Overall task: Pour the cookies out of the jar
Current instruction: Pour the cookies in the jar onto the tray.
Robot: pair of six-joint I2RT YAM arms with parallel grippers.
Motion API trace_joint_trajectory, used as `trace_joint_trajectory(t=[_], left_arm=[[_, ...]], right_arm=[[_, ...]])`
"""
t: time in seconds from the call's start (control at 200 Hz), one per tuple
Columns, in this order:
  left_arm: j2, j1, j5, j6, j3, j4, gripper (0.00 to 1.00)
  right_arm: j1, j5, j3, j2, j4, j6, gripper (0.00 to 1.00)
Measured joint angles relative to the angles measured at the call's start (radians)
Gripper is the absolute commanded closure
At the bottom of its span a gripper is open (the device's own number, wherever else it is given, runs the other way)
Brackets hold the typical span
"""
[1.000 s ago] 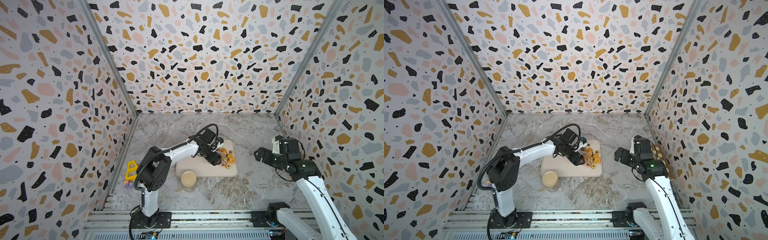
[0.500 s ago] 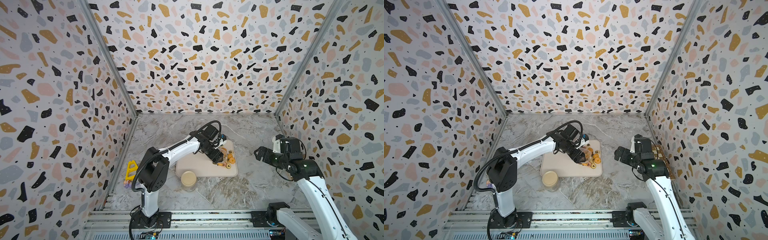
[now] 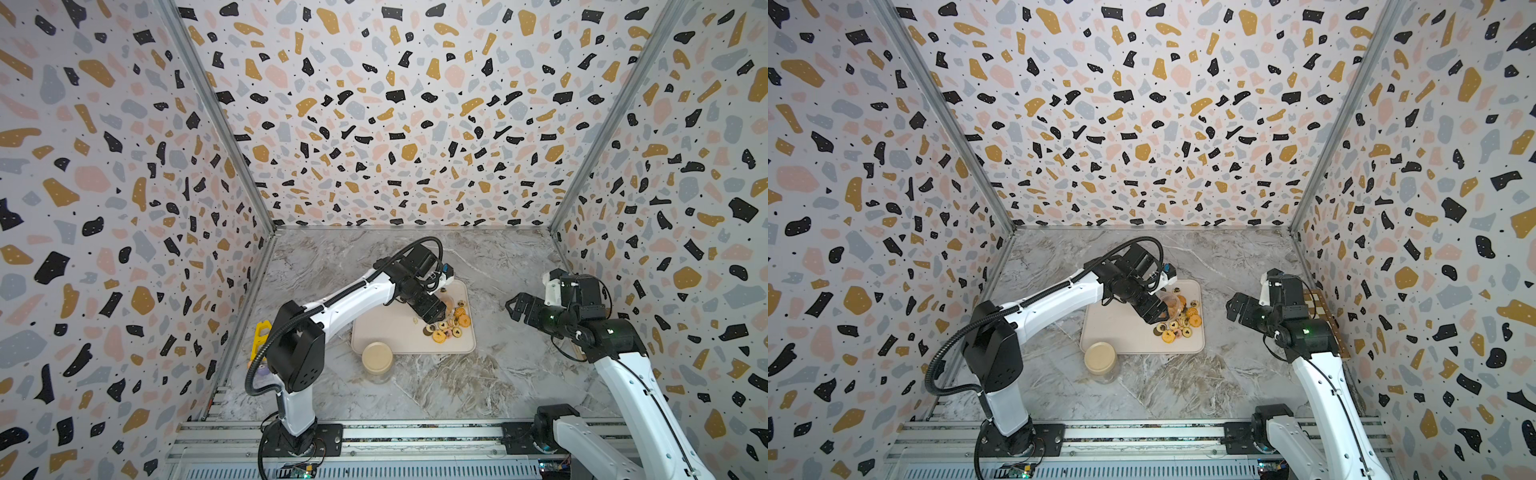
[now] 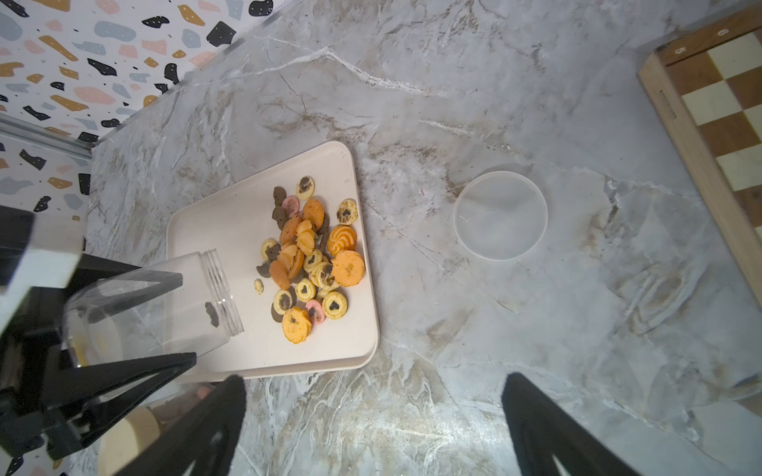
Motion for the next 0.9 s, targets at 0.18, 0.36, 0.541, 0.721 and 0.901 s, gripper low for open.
trace_joint_trajectory(t=[0.18,0.36,0.541,0.721,0.901], left_arm=[[-0.02,-0.003,-0.013,-0.014,0.0,0.022,1.0],[0.15,-0.014,-0.045,-0.021,0.102,-0.025,1.0],[0.179,-0.016,-0.066,-0.036,0.09,-0.107,1.0],[0.145,-0.028,-0.077,-0.036,0.211,-0.154,1.0],[0.042,-0.032,-0.071,-0.039,0.146,-0.124,1.0]], right_arm=[[0.0,-0.003,0.006,-0.001,-0.001,0.0,0.01],[0.0,-0.002,0.006,-0.002,-0.001,0.002,0.01],[0.0,0.002,0.006,-0.002,-0.005,0.002,0.01],[0.0,0.002,0.006,-0.002,-0.006,0.004,0.01],[0.0,0.001,0.006,-0.002,-0.008,0.004,0.01]])
